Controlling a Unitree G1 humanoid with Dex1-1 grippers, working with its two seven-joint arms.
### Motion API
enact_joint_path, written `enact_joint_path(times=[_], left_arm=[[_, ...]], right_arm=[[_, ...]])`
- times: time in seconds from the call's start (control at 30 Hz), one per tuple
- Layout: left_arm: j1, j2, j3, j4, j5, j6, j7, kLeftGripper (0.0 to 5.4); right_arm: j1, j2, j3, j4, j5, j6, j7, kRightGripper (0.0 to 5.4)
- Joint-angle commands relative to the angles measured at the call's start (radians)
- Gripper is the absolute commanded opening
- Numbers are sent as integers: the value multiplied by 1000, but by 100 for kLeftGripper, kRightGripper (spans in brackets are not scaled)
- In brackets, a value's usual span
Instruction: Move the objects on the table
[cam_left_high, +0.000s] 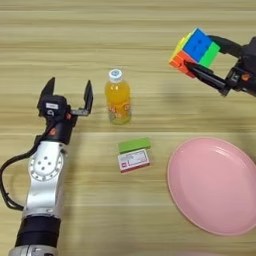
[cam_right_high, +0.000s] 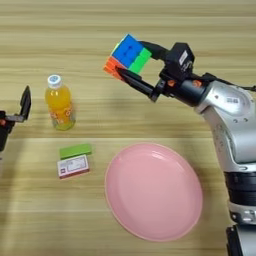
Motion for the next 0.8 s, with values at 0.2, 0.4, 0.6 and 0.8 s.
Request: enact_joint_path(times=[0.2, 0.4, 0.6, 0.8], left_arm=[[17, -2, -14, 23, 17, 35, 7, 540], [32, -5, -12, 15, 20, 34, 13, 540], [38, -10, -14, 15, 25, 32, 21, 540], [38, -13, -15, 16, 30, 31, 25, 540]], right_arm=[[-48, -2, 78, 199, -162, -35, -62, 334], [-69, -5, 85, 337, -220, -72, -79, 334], [-70, -12, 81, 450, -254, -116, -88, 334], [-58, 2, 82, 547, -271, -158, -87, 334]])
